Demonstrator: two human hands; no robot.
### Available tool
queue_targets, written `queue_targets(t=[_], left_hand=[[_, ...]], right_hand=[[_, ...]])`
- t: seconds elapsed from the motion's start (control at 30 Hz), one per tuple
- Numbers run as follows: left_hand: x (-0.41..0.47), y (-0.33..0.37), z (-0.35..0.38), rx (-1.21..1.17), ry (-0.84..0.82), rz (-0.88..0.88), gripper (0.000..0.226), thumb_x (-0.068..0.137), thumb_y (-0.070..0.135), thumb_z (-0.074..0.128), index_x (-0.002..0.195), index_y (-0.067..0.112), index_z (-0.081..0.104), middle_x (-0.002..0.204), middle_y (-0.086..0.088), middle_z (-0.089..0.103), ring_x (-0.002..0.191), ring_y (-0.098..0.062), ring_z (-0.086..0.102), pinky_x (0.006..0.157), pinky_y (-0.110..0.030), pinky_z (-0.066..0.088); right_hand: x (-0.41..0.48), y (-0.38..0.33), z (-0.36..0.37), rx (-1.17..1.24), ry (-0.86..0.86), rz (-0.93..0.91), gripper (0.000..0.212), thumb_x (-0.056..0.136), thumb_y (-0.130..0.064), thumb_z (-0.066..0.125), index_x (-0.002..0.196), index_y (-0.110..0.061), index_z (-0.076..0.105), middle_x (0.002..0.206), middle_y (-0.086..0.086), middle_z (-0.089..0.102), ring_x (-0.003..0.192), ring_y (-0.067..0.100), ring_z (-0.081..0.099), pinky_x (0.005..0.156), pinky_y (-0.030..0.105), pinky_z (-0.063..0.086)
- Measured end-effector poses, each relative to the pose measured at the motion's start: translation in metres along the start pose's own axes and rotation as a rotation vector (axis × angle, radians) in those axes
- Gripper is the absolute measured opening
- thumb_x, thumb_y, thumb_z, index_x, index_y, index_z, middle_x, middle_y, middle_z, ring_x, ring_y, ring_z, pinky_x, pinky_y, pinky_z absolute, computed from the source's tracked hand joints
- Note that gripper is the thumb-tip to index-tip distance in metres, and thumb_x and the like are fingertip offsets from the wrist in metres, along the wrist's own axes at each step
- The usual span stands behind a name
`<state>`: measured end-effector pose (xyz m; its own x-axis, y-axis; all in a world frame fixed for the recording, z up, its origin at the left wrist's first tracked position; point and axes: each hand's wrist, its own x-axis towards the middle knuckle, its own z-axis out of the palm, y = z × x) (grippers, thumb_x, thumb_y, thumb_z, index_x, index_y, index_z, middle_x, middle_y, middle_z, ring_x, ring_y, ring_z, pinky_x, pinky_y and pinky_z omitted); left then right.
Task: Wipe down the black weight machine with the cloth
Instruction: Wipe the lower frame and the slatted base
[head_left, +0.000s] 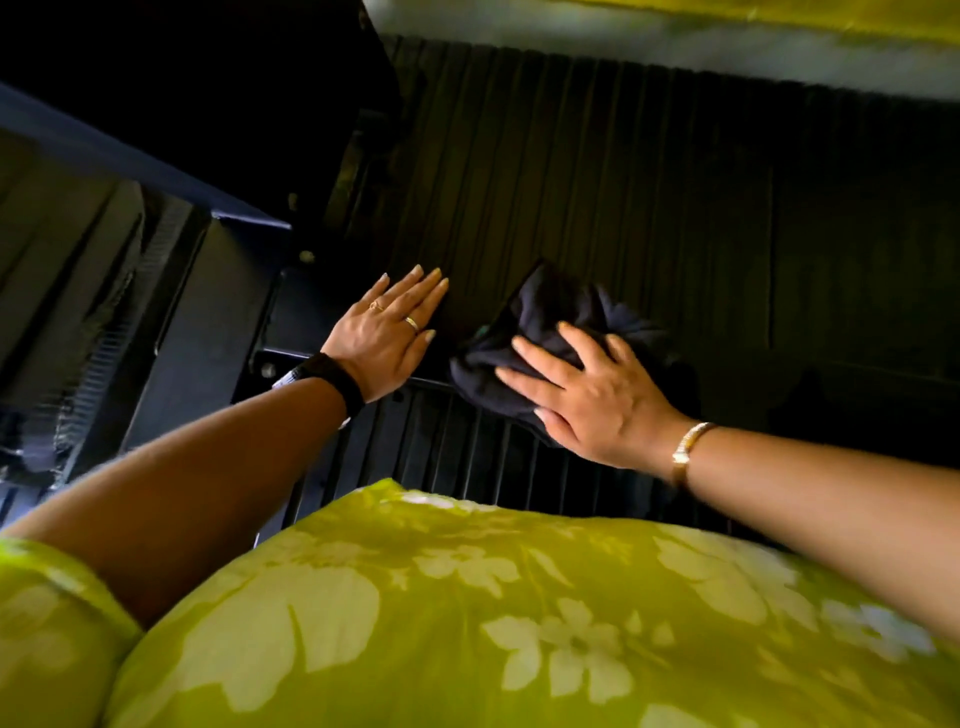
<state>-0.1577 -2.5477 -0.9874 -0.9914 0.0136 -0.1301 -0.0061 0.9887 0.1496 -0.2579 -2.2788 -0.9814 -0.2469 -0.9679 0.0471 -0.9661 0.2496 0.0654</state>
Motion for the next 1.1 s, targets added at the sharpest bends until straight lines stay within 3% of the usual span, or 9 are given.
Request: queue_targets(t=[0.1,0.17,0.27,0.4,0.5,0.63,0.7,0.87,1.1], left_hand=[[0.0,0.003,-0.003,0.028,0.009,0.051,0.058,0.099,0.033,0.028,0.151,0.006,0.028,0.158,-0.01,0.022,0.144,-0.025,0.024,0.118,-0.045,0.018],[0.004,0.01,-0.006,0.035,-0.035,0.111,0.06,0.099,0.036,0.023,0.152,0.008,0.022,0.159,-0.008,0.014,0.145,-0.022,0.016,0.119,-0.043,0.014],[0.02,0.033,-0.005,0.02,-0.103,0.14,0.063,0.097,0.044,0.011,0.152,0.014,0.004,0.158,-0.003,-0.002,0.146,-0.017,-0.001,0.12,-0.037,0.003],[0.038,0.055,-0.007,-0.063,-0.131,-0.009,0.06,0.105,0.03,0.031,0.155,0.011,0.002,0.162,-0.006,-0.007,0.149,-0.019,-0.004,0.12,-0.038,0.0],[0.044,0.062,-0.007,0.015,-0.129,0.061,0.059,0.104,0.03,0.026,0.154,0.008,0.004,0.162,-0.01,-0.003,0.149,-0.024,0.001,0.12,-0.04,0.003],[0.056,0.087,-0.004,0.091,-0.186,0.135,0.073,0.093,0.047,0.002,0.153,0.005,0.006,0.161,-0.012,0.0,0.15,-0.025,0.004,0.118,-0.035,0.0],[0.065,0.109,0.002,0.058,-0.155,0.141,0.075,0.091,0.046,0.003,0.153,0.005,0.012,0.161,-0.013,0.007,0.149,-0.026,0.008,0.118,-0.034,0.0],[0.069,0.137,0.016,-0.044,-0.017,-0.025,0.065,0.094,0.038,0.02,0.151,0.008,0.029,0.157,-0.01,0.029,0.147,-0.026,0.021,0.119,-0.04,0.01],[0.071,0.146,0.015,-0.071,0.029,0.015,0.067,0.092,0.036,0.017,0.15,0.006,0.029,0.157,-0.012,0.028,0.147,-0.025,0.018,0.119,-0.041,0.006]], right_hand=[[-0.024,0.044,-0.004,0.0,0.01,-0.233,0.052,0.089,-0.044,0.049,0.139,-0.032,0.051,0.145,0.001,0.049,0.112,0.037,0.057,0.078,0.041,0.048],[-0.025,0.069,-0.006,-0.001,-0.012,-0.273,0.052,0.087,-0.05,0.05,0.136,-0.033,0.055,0.141,0.0,0.053,0.097,0.034,0.059,0.071,0.039,0.051],[-0.014,0.069,-0.002,-0.009,-0.035,-0.038,0.056,0.084,-0.058,0.044,0.134,-0.036,0.056,0.139,0.002,0.054,0.09,0.034,0.053,0.07,0.043,0.045],[0.001,0.044,-0.003,0.033,-0.088,0.271,0.069,0.082,-0.067,0.03,0.139,-0.032,0.049,0.134,0.01,0.052,0.1,0.038,0.051,0.072,0.05,0.042],[-0.02,0.052,-0.007,0.012,-0.105,0.105,0.072,0.081,-0.061,0.031,0.143,-0.025,0.045,0.134,0.013,0.048,0.1,0.037,0.049,0.071,0.05,0.043],[-0.074,0.09,0.0,0.027,-0.047,-0.14,0.063,0.084,-0.05,0.04,0.14,-0.021,0.045,0.129,0.009,0.044,0.094,0.037,0.051,0.064,0.045,0.046],[-0.088,0.106,0.001,0.037,-0.017,-0.075,0.06,0.085,-0.049,0.043,0.137,-0.02,0.05,0.126,0.009,0.046,0.091,0.037,0.053,0.061,0.045,0.048],[-0.069,0.086,0.001,0.027,-0.028,0.371,0.061,0.08,-0.05,0.042,0.127,-0.017,0.062,0.117,0.014,0.059,0.087,0.038,0.055,0.059,0.04,0.043],[-0.14,0.088,-0.001,0.015,-0.001,0.06,0.064,0.081,-0.051,0.046,0.135,-0.019,0.054,0.124,0.008,0.05,0.09,0.034,0.047,0.06,0.039,0.043]])
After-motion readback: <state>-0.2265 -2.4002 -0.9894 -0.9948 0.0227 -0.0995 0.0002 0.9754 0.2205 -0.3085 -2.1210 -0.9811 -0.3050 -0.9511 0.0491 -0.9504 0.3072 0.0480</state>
